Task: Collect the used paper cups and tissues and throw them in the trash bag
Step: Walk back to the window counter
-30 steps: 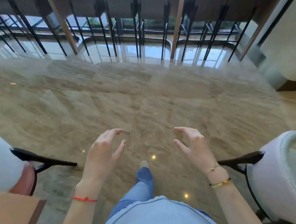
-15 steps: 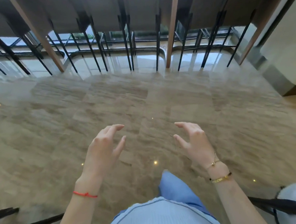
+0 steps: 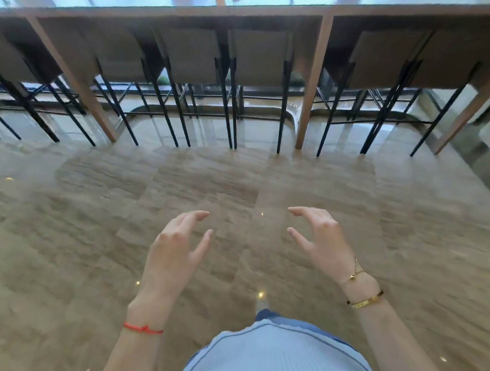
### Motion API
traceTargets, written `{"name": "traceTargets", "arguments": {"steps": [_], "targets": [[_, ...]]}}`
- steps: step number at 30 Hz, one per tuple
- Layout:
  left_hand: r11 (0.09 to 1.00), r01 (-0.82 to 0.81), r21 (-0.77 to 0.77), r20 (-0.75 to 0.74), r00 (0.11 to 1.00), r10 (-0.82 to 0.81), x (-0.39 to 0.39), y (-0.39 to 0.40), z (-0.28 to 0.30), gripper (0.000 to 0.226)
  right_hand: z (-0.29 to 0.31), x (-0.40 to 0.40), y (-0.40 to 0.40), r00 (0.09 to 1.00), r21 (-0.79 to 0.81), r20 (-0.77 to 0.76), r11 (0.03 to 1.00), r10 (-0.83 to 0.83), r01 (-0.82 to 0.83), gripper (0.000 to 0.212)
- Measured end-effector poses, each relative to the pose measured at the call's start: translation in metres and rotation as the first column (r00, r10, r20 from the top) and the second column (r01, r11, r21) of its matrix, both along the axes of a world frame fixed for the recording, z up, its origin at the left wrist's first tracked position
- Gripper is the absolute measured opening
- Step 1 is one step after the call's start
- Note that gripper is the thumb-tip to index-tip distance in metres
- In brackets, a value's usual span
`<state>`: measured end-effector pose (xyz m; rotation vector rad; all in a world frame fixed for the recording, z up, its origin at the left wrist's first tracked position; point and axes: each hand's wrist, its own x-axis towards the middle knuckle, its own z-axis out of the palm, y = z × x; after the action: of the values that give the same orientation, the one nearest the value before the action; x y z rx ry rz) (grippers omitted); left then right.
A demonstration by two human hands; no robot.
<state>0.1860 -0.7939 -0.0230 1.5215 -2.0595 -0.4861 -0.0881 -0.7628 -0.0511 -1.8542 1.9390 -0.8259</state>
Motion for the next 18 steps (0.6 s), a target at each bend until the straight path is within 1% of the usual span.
{"name": "traceTargets", "arguments": {"steps": [4, 10, 18], "targets": [[0.999, -0.041, 0.007, -0.011, 0.999, 0.041, -0.019, -0.082, 0.002, 0.032, 0.008, -0.018, -0.097, 0.998, -0.004, -0.029, 0.998, 0.060, -0.060, 0.037], [0.995, -0.100, 0.019, -0.028, 0.995, 0.101, -0.030, -0.182, -0.004, 0.033, 0.005, -0.028, -0.212, 0.990, 0.014, -0.039, 0.991, 0.134, -0.133, 0.038], [0.992, -0.121, 0.031, -0.025, 0.992, 0.121, -0.023, -0.341, -0.017, 0.032, -0.007, -0.029, -0.373, 0.986, 0.024, -0.068, 0.988, 0.153, -0.151, 0.039]]}}
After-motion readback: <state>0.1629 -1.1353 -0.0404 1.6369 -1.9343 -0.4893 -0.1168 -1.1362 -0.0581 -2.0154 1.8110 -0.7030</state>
